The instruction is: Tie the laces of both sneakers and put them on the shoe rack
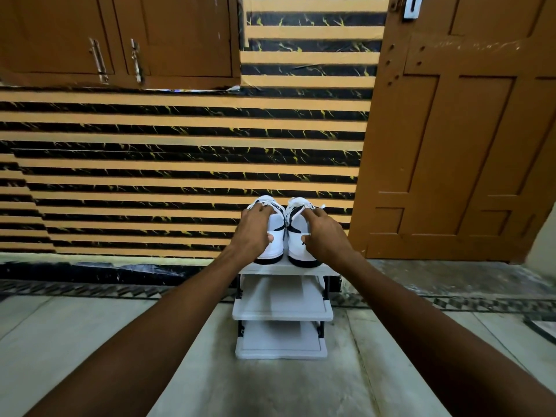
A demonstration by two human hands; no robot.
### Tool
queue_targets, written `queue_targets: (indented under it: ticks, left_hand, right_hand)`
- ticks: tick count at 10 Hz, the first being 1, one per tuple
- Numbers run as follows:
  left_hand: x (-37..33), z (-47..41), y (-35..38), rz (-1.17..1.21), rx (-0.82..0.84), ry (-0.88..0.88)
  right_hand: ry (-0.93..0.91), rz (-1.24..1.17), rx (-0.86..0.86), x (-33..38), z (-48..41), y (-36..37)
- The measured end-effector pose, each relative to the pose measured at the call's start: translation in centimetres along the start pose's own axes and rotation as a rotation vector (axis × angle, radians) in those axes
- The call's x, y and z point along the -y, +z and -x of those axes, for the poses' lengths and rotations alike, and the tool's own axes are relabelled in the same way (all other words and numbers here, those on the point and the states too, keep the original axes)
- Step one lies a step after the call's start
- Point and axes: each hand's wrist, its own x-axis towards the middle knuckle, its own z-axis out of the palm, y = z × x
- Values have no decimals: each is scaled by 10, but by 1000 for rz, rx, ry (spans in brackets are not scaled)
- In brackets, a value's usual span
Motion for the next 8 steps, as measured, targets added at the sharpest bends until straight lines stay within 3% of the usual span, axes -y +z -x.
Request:
queue_targets:
  ticks: [6,7,8]
  left_hand:
    - [2,2,1,70,-44,22]
    - [5,7,-1,99,-32,50]
    - [7,17,-4,143,-124,39]
  right_hand:
    - [-3,-11,-35,7,3,2]
    - [-24,-47,-73,3,9,-2]
    - [-42,-166,-226,0,17,-12]
